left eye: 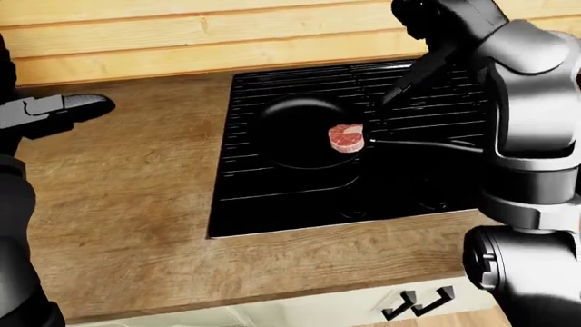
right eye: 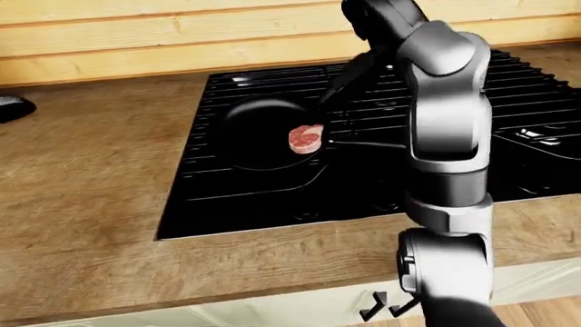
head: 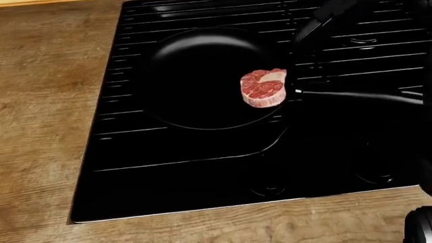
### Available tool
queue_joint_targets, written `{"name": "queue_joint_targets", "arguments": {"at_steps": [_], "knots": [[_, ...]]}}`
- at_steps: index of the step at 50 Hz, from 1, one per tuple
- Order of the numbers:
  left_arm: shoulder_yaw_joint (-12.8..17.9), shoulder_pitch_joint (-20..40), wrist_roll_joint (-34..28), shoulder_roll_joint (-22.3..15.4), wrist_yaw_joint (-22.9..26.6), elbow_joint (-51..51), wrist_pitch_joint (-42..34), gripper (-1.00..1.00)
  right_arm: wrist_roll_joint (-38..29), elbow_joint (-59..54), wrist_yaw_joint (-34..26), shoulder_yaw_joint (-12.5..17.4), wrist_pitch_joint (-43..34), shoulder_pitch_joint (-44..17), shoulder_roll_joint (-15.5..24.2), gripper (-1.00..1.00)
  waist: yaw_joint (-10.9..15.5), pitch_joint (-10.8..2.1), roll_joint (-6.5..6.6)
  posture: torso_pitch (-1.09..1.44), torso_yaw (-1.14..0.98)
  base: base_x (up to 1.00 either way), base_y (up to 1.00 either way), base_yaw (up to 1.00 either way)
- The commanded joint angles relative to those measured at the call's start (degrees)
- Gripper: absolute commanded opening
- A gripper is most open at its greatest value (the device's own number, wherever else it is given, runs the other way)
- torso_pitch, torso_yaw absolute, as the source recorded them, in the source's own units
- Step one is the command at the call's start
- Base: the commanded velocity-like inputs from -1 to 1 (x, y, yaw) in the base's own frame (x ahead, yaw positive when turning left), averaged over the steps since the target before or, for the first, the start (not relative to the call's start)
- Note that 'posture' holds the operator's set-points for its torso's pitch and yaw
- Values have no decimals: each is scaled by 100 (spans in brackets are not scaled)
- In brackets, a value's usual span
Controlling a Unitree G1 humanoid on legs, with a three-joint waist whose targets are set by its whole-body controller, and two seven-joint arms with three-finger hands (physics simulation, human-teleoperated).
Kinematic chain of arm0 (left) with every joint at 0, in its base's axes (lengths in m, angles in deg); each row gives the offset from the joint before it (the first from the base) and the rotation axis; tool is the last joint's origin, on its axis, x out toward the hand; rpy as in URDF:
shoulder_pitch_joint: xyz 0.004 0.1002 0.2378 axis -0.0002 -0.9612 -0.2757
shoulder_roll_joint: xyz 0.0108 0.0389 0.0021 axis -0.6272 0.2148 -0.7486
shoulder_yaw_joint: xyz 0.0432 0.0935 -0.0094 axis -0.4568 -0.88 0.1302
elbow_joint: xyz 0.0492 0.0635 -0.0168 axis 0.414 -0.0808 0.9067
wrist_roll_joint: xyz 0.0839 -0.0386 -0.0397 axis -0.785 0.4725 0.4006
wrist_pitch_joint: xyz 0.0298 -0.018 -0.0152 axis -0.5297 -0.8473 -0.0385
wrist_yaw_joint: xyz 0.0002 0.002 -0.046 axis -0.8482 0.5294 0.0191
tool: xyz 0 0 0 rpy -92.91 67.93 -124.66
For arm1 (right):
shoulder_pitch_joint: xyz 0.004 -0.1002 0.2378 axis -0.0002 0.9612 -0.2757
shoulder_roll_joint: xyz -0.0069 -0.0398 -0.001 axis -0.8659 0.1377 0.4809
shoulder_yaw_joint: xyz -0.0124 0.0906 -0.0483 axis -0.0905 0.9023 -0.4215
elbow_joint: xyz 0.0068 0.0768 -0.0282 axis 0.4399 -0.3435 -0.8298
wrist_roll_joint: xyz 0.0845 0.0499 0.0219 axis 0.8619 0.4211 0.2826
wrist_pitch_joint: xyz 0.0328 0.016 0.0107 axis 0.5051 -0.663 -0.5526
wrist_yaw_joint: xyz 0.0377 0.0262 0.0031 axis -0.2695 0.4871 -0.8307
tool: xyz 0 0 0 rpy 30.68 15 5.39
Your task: Pick the lamb chop from the pan and place it in the bowl.
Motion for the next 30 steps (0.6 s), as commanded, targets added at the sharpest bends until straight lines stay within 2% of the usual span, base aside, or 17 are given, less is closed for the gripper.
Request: {"name": "queue_joint_targets", "arguments": {"at_steps": [1,4,12,22,30], "knots": [[96,157,-30,-126,26,-153,178,100,-353,-282,-162,81,152,-591,15,100,-1,-171,22,0,0,0,0,0],[73,132,-142,-101,-18,-126,227,100,-698,-675,-411,-54,430,-806,-60,100,-7,-170,34,0,0,0,0,0],[147,166,-42,-104,-52,-138,202,100,-1377,-2085,-723,-146,1316,-1515,-333,100,-25,-187,59,0,0,0,0,0],[167,126,-1,-150,-117,-124,226,100,-2016,-4695,-843,-336,2201,-3018,-561,100,-66,-174,146,0,0,0,0,0],[171,118,48,-147,-135,-121,230,100,-2513,-5580,-1447,-515,2500,-3544,-789,100,-101,-163,181,0,0,0,0,0]]}}
